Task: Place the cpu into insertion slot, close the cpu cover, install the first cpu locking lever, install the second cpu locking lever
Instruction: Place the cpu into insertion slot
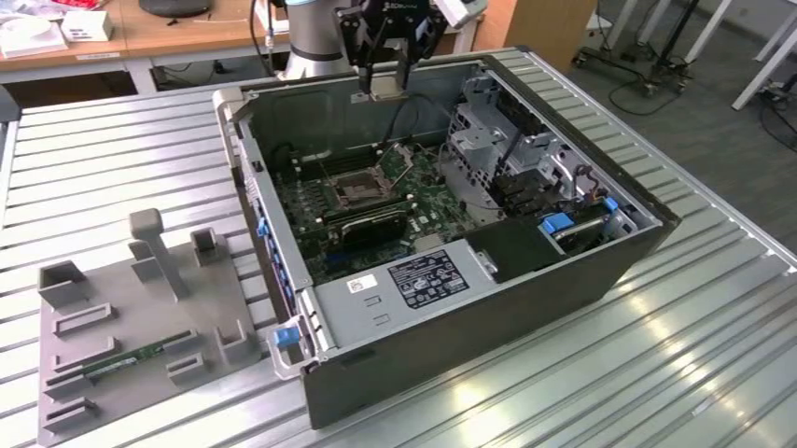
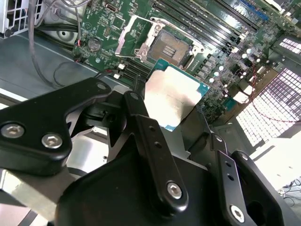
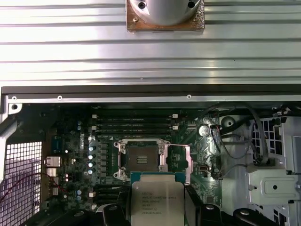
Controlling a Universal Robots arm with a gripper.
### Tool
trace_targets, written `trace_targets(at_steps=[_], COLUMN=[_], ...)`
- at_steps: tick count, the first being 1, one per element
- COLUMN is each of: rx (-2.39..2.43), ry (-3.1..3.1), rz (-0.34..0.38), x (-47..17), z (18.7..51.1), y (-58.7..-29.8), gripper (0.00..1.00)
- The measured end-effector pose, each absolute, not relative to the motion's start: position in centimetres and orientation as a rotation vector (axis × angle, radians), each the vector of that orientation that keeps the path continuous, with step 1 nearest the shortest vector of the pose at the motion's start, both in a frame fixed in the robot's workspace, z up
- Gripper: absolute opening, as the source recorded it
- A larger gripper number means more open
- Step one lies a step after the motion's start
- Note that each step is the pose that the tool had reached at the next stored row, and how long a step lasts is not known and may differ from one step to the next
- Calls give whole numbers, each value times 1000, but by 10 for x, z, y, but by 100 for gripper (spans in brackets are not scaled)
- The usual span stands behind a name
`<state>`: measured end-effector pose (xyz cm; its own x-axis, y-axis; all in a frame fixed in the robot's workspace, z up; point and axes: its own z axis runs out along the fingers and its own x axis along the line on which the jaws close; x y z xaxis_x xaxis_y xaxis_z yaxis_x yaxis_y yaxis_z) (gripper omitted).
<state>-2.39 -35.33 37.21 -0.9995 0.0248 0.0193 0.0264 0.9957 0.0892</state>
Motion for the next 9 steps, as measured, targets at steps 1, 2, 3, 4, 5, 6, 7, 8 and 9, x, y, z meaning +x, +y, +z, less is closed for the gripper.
trace_targets(at_steps=[1, 2, 3, 4, 5, 6, 7, 8, 9], rx=[-40, -40, -40, -40, -40, -40, -40, -40, -40], ry=[-3120, -3120, -3120, -3120, -3120, -3120, -3120, -3120, -3120], rz=[-140, -141, -141, -141, -141, -141, -141, -141, -141], x=[-25, -27, -28, -30, -32, -33, -34, -34, -34], z=[372, 371, 370, 369, 367, 366, 366, 366, 366], y=[-353, -353, -353, -353, -353, -353, -353, -353, -353], gripper=[54, 54, 54, 54, 54, 54, 54, 54, 54])
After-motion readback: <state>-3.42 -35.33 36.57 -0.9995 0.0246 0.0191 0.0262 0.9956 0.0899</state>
